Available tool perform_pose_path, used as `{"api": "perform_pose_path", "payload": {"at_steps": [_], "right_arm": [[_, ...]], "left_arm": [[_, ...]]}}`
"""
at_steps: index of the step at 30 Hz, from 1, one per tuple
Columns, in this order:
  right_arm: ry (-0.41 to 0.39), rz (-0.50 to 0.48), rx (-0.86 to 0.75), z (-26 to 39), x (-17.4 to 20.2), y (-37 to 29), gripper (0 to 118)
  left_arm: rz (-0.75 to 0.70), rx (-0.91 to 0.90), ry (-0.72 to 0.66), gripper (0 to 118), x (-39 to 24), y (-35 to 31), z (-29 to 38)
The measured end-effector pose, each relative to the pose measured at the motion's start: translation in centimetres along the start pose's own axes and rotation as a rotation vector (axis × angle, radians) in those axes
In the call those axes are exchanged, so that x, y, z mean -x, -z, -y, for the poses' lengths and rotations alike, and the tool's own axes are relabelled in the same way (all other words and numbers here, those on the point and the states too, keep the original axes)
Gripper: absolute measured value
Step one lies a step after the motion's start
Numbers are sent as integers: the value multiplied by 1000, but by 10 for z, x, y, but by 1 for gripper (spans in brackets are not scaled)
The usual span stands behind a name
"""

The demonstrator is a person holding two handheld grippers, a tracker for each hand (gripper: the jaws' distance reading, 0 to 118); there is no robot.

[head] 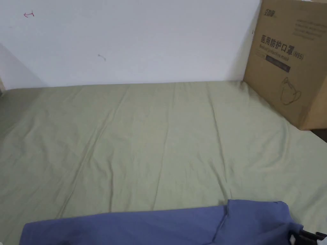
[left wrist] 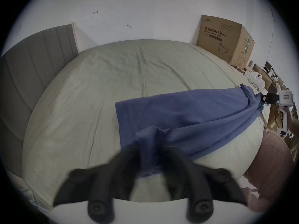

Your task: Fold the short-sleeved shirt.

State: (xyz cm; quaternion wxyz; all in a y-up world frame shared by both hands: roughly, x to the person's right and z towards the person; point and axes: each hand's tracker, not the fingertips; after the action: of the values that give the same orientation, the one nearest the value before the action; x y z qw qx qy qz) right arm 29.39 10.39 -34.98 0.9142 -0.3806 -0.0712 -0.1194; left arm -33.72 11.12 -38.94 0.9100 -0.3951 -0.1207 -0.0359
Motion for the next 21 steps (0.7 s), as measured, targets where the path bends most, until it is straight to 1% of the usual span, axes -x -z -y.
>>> {"api": "perform_pose_path", "payload": {"at_steps": [1, 2, 3, 4, 5, 7, 9, 10, 11, 12, 13, 14, 15, 16, 17, 19, 21], "right_arm": [[10, 45, 22, -4, 2, -1, 110], [20, 55, 53, -9, 4, -4, 114], [41, 13, 36, -16, 7, -16, 114], [49, -60, -26, -23, 14, -31, 114], [20, -84, -81, -31, 24, -47, 114], [-53, -100, -239, -43, 54, -89, 114], [-108, -121, -384, -50, 85, -130, 114], [-132, -114, -457, -50, 98, -145, 114], [-148, -116, -575, -46, 112, -163, 113], [-155, -127, -687, -39, 123, -178, 110], [-159, -129, -764, -35, 131, -188, 101], [-171, -119, -824, -32, 140, -195, 82], [-188, -92, -853, -28, 149, -198, 30], [-201, -77, -909, -24, 158, -205, 1], [-209, -42, -898, -20, 157, -202, 1], [-235, -67, -885, -19, 162, -200, 1], [-236, -52, -891, -17, 166, -201, 1]], "left_arm": [[-15, 0, -17, 114, 0, -4, -3], [-24, 9, -33, 118, -1, -9, -7], [-3, -22, -75, 117, -4, -23, -13], [35, -93, -102, 117, -9, -42, -22], [63, -142, -121, 117, -16, -56, -30], [92, -247, -141, 118, -37, -88, -50], [120, -368, -120, 118, -62, -114, -68], [126, -416, -102, 118, -74, -124, -76], [128, -484, -83, 116, -85, -132, -78], [102, -591, -58, 108, -100, -145, -83], [74, -676, -40, 92, -112, -154, -84], [48, -748, -20, 65, -127, -162, -84], [13, -805, -12, 22, -142, -169, -84], [-16, -846, -16, 1, -154, -174, -82], [-25, -892, -15, 2, -163, -178, -79], [-48, -942, -17, 1, -179, -183, -71], [-60, -936, -29, 1, -189, -185, -69]]}}
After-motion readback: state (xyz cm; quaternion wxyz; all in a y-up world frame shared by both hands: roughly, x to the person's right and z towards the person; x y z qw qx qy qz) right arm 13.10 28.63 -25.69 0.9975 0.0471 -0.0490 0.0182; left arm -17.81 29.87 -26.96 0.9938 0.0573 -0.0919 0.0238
